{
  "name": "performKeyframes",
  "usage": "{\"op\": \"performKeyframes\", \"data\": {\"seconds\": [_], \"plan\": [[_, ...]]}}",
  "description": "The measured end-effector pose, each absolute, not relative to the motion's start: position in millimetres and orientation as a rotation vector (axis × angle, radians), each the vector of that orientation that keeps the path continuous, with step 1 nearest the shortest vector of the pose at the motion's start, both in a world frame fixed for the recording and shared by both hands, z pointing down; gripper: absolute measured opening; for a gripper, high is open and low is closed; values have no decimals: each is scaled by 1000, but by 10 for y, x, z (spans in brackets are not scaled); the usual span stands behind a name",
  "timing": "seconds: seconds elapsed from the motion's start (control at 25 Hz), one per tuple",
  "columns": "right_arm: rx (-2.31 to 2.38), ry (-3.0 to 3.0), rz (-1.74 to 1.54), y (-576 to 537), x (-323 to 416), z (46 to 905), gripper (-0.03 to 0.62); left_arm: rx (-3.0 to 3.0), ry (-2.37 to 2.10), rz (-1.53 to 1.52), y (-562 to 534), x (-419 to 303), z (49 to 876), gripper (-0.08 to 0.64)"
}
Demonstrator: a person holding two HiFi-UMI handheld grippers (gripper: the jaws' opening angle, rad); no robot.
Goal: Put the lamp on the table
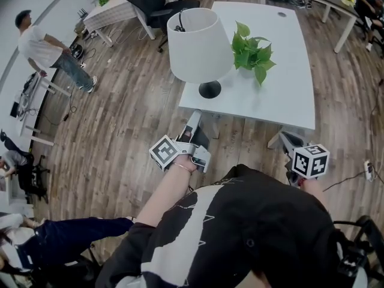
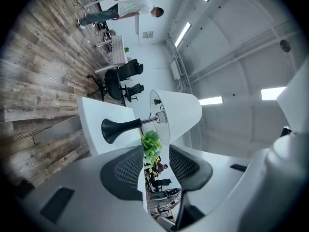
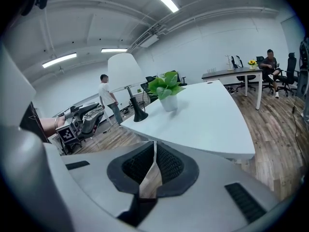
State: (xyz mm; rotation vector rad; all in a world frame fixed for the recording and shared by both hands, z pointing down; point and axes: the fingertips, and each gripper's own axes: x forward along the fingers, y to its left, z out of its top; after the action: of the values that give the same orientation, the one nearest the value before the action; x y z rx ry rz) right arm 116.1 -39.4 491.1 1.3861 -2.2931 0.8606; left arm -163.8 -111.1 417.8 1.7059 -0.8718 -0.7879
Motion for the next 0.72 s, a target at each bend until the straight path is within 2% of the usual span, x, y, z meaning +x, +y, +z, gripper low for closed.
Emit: {"op": "performKeyframes", "data": {"seconds": [0.2, 0.44, 0.72], "plan": [[1356, -2296, 864, -200, 949, 4994, 29, 1725, -875, -785, -847, -1777, 4238, 127], [1292, -2313, 893, 92, 598, 5131, 31, 1760, -923, -687, -413, -2003, 4443, 106], [1149, -2330, 923, 239, 308, 5314, 31, 1772, -941, -718, 4, -2164, 4485, 16]]}}
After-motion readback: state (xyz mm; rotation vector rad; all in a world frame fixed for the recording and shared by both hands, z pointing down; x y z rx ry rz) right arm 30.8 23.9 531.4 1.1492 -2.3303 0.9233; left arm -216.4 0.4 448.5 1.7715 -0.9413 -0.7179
